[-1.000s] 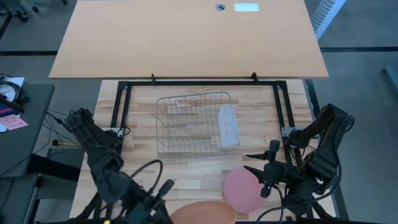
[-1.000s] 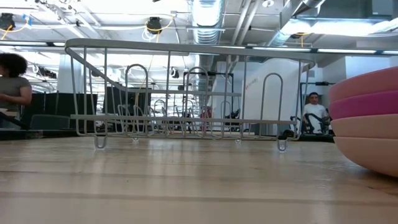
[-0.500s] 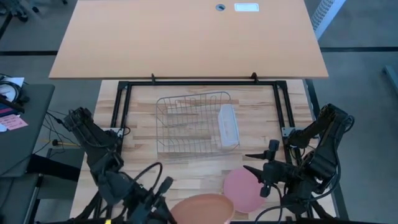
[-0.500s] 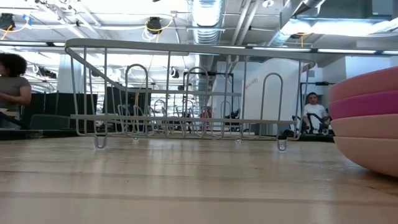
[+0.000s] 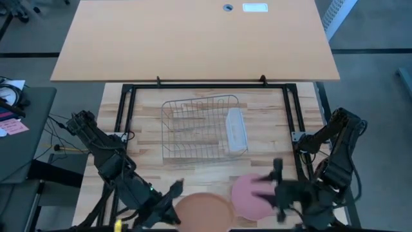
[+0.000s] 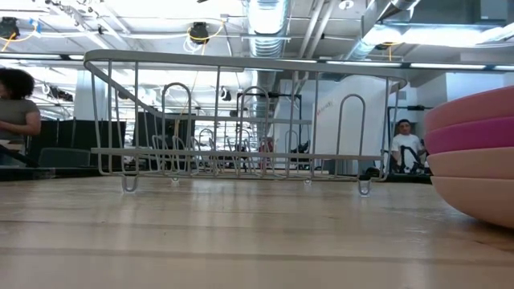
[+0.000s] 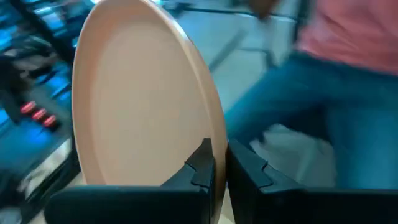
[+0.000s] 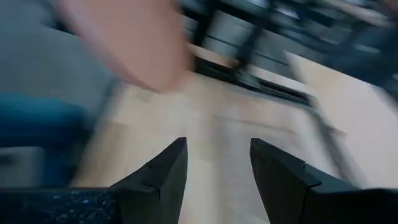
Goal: Sort dishes
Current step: Put the brown plate in the dish rack
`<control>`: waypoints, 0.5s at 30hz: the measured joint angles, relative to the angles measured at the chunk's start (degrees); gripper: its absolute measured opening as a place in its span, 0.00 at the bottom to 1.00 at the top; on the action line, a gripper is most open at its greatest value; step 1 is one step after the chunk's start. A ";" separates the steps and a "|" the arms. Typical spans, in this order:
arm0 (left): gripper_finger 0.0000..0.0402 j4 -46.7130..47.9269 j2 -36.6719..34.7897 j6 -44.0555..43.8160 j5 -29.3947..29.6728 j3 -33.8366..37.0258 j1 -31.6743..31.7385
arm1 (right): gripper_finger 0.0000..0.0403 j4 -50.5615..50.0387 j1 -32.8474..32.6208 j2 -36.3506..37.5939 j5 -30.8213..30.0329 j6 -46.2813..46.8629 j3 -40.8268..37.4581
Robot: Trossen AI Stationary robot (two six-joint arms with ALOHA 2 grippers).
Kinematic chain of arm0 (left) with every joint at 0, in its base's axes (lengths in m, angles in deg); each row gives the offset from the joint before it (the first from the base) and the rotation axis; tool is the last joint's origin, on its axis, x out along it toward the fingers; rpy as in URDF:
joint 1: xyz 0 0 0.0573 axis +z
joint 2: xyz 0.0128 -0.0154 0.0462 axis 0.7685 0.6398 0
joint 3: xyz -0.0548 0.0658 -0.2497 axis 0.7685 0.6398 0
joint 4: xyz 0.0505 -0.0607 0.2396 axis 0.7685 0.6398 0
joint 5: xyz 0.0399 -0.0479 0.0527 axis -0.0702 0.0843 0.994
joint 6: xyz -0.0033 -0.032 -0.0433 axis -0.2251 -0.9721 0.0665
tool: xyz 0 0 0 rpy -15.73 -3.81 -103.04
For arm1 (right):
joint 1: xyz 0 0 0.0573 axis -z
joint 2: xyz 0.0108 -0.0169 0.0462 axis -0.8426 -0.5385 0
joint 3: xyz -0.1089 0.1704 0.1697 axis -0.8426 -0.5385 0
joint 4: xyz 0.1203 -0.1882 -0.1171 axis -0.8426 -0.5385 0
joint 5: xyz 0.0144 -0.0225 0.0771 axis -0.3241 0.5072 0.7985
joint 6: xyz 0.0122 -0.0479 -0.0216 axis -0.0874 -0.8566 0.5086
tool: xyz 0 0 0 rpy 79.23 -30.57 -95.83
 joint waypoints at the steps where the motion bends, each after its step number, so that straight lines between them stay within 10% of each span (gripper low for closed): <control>1: 0.04 0.48 0.25 2.08 -2.23 0.00 -0.31 | 0.45 4.30 -0.33 -0.08 3.30 -2.70 -0.31; 6: 0.04 -2.18 0.43 9.86 -7.78 0.02 -1.53 | 0.45 21.25 -0.48 -1.46 16.64 -19.69 -2.78; 15: 0.04 -4.07 0.77 16.74 -16.79 1.10 0.19 | 0.45 28.99 2.93 -4.63 23.07 -26.96 -2.77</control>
